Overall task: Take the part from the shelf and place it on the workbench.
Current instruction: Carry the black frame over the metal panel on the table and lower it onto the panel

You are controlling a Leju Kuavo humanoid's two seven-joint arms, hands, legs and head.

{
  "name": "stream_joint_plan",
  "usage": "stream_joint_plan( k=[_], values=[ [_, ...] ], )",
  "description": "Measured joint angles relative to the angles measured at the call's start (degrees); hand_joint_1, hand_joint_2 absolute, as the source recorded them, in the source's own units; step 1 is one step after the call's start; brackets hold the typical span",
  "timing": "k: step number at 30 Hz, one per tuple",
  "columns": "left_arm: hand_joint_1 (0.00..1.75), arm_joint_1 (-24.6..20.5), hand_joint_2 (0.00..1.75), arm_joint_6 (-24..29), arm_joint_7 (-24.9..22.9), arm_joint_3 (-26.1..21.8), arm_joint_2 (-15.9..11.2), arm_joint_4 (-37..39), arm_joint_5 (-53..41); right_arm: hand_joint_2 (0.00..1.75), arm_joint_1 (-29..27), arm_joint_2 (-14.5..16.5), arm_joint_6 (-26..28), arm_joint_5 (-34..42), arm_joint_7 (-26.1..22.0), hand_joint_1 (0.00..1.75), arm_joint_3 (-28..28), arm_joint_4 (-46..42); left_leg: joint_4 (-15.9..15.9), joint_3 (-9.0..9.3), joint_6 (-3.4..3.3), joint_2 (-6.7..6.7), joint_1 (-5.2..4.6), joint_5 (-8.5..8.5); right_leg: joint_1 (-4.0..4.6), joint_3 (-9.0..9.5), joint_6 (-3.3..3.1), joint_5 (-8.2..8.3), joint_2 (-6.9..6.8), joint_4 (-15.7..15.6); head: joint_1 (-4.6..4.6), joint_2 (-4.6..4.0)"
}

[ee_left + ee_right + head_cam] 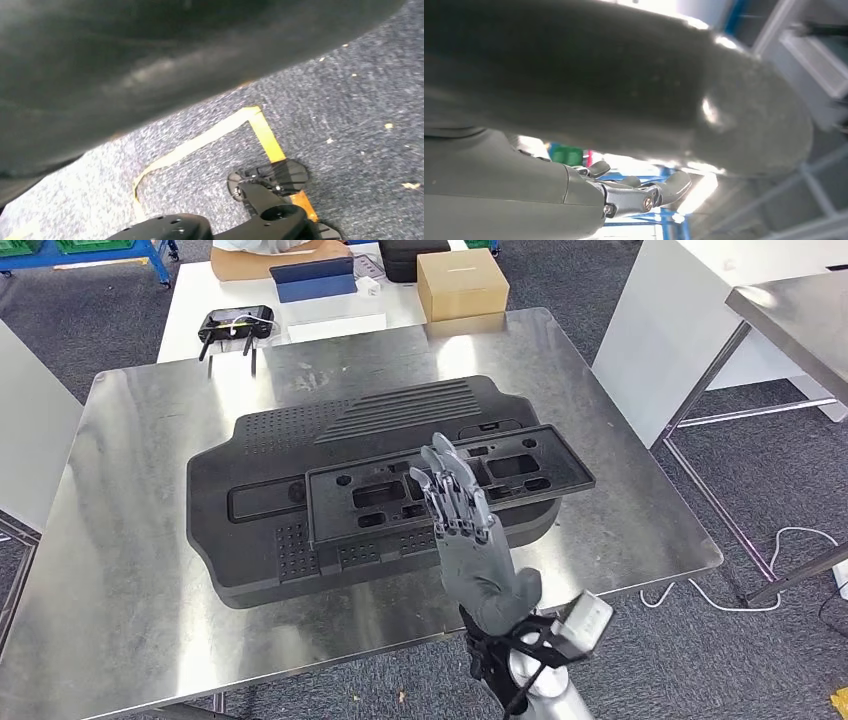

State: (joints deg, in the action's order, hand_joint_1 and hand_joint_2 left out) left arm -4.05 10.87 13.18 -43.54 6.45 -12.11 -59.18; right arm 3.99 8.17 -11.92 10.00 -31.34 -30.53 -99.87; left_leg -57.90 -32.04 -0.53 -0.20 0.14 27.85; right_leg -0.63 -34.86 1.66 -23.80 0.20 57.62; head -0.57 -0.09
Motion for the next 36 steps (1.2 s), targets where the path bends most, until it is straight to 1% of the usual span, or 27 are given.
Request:
stream_joint_plan(
  k=[5, 10, 13, 16, 22, 31, 33, 36],
  values=[
    [0.0, 0.6, 0.0, 0.1, 0.0, -1.4, 0.0, 0.0, 0.8, 0.0, -5.5, -0.6, -0.9, 0.8, -1.9, 0.0, 0.1, -6.7, 0.0, 0.02, 0.0, 0.0, -0.01, 0.03, -0.01, 0.01, 0.04, -0.03, 0.0, 0.0, -0.01, 0.0],
    [0.0, 0.9, 0.0, 0.2, 0.7, -2.8, 0.0, 0.0, 1.2, 0.0, -11.6, -2.7, -1.9, -2.5, -4.1, 0.0, 0.7, -11.9, 0.0, 0.02, -0.03, 0.0, -0.01, 0.06, -0.01, 0.03, 0.05, -0.04, 0.0, 0.0, -0.01, 0.0],
    [0.0, 0.9, 0.0, 0.2, 1.3, -3.3, 0.0, 0.0, 1.5, 0.0, -14.9, -3.6, -1.7, -2.2, -5.4, 0.0, 2.5, -13.9, 0.0, 0.02, -0.05, 0.0, -0.01, 0.08, -0.01, 0.03, 0.06, -0.04, 0.0, 0.0, -0.01, 0.0],
    [0.0, 0.9, 0.0, 0.2, 1.6, -3.4, 0.0, 0.0, 1.4, 0.0, -17.2, -3.8, -1.2, -0.7, -6.0, 0.0, 5.3, -15.6, 0.0, 0.01, -0.06, 0.0, -0.01, 0.1, -0.02, 0.04, 0.06, -0.04, 0.0, 0.0, -0.01, 0.0],
    [0.0, 1.0, 0.0, 0.7, 1.6, -3.9, 0.1, 0.0, 1.0, 0.0, -19.6, -3.8, -0.5, -0.3, -6.0, 0.0, 9.1, -17.6, 0.0, 0.02, -0.07, 0.0, -0.01, 0.12, -0.02, 0.06, 0.06, -0.04, 0.01, 0.0, -0.02, 0.0],
    [0.0, 1.0, 0.0, 0.7, 1.6, -4.2, 0.4, 0.0, 1.0, 0.0, -20.4, -3.8, -0.4, -0.5, -6.0, 0.0, 10.7, -18.6, 0.0, 0.06, -0.06, 0.0, -0.01, 0.12, -0.01, 0.06, 0.06, -0.04, 0.01, 0.0, -0.01, 0.0],
    [0.0, 1.0, 0.0, 0.7, 1.7, -4.2, 0.4, 0.0, 1.0, 0.0, -20.5, -3.7, 0.6, -1.1, -6.0, 0.0, 11.0, -18.7, 0.0, 0.06, -0.07, 0.0, -0.02, 0.12, -0.01, 0.06, 0.06, -0.04, 0.01, 0.0, -0.01, 0.0],
    [0.0, 1.0, 0.0, 1.0, 2.0, -4.3, 0.4, 0.0, 1.0, 0.0, -21.2, -3.3, 4.0, -3.5, -6.3, 0.0, 12.0, -19.2, 0.0, 0.05, -0.07, 0.0, -0.03, 0.12, -0.02, 0.06, 0.06, -0.04, 0.0, 0.0, -0.02, 0.0]
  ],
)
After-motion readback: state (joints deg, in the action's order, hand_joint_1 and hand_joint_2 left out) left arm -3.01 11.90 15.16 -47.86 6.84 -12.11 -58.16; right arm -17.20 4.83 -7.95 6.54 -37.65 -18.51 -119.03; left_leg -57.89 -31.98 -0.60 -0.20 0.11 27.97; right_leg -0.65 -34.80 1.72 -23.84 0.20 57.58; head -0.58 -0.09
